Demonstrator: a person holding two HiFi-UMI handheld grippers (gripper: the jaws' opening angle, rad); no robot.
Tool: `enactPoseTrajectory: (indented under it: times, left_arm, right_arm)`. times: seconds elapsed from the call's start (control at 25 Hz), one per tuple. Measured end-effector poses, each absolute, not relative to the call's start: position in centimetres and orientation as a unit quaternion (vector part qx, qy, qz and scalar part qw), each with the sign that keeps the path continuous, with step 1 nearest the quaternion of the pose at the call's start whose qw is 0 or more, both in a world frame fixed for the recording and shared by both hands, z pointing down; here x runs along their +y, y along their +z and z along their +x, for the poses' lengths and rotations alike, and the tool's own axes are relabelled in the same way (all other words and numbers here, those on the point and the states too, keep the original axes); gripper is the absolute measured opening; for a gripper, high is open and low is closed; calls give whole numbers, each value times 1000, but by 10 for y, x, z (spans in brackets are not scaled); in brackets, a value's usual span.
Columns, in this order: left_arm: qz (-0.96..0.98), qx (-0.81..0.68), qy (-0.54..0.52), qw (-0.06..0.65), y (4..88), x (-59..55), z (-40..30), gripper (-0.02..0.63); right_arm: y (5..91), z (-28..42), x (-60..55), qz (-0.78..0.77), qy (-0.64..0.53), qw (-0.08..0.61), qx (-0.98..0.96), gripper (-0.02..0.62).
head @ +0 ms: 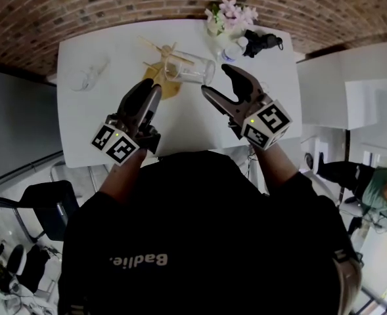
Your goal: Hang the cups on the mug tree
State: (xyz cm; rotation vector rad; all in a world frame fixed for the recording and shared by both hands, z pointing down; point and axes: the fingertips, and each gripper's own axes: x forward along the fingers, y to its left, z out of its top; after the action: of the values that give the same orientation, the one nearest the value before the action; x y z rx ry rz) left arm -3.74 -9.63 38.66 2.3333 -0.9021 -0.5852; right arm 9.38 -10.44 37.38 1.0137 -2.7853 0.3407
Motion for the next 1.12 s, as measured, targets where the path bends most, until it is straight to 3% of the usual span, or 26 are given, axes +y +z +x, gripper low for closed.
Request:
enactPoseTrajectory:
  times: [0.56,1.12]
  left_arm:
    - [897,-334,-131,259,362,-51,-35,67]
    - [922,-299,-97,227,333,-12,-29,25]
  right_arm:
    - [355,93,-55,339,128,55,-930,307]
    - [334,65,-9,325,115,19,-939,135]
